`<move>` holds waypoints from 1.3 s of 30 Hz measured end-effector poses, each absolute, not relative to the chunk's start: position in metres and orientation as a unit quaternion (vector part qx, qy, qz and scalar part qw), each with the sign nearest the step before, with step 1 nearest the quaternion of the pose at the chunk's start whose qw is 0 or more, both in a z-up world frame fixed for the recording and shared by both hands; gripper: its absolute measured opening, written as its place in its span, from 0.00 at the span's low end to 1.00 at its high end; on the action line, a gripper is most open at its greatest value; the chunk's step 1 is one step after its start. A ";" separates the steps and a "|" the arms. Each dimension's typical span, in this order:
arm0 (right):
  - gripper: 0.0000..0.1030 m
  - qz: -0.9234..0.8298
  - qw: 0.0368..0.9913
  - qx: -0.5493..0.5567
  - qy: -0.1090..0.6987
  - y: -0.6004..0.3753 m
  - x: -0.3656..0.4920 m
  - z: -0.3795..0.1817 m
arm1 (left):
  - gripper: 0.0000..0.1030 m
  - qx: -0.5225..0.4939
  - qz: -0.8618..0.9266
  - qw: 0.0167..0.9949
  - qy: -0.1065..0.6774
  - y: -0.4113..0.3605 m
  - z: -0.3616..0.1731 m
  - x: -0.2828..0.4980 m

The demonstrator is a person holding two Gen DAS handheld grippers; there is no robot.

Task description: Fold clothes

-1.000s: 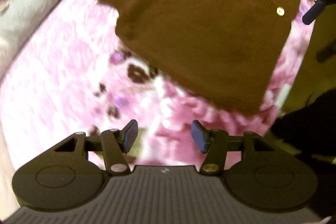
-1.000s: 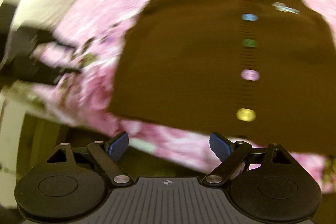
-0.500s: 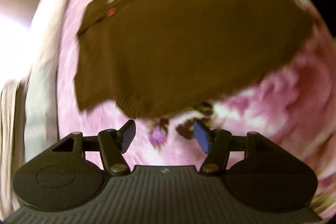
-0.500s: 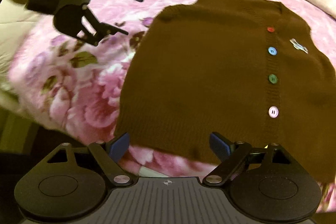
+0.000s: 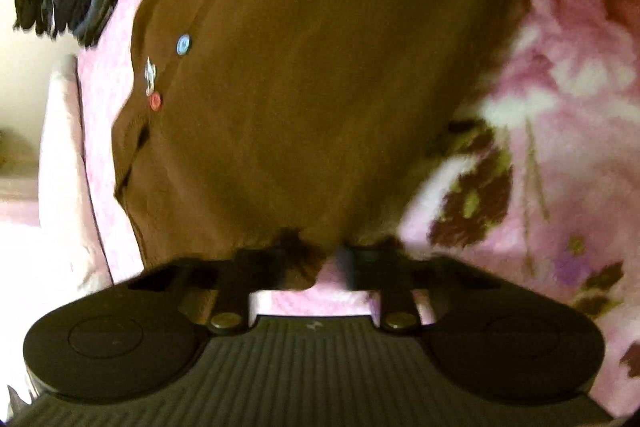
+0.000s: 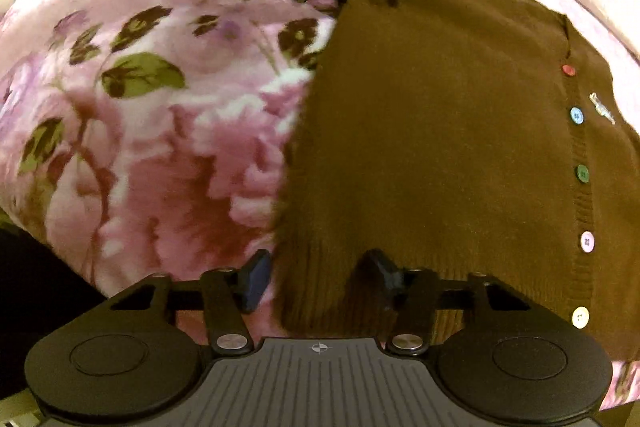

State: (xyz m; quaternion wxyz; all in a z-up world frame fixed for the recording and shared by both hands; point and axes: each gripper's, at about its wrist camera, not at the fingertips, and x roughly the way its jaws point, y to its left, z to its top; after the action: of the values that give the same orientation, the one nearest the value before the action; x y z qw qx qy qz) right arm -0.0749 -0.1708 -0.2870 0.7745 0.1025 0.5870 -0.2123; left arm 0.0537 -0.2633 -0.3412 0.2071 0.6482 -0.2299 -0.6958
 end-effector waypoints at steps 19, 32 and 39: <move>0.06 -0.314 0.802 0.367 0.350 -0.350 -0.252 -0.132 | 0.05 0.575 -0.744 0.288 -0.182 -0.464 -0.173 -0.087; 0.06 -0.382 0.714 0.482 0.336 -0.485 -0.410 -0.242 | 0.05 0.646 -0.732 0.171 -0.130 -0.612 -0.299 -0.215; 0.06 -0.398 0.686 0.510 0.334 -0.480 -0.420 -0.251 | 0.34 0.637 -0.740 0.185 -0.107 -0.629 -0.309 -0.223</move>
State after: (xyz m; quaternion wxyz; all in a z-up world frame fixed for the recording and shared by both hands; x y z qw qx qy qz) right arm -0.4197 -0.4799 -0.2510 0.6857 0.5099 0.3341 -0.3977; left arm -0.2228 -0.6288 -0.3090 0.1849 0.6373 -0.1069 -0.7404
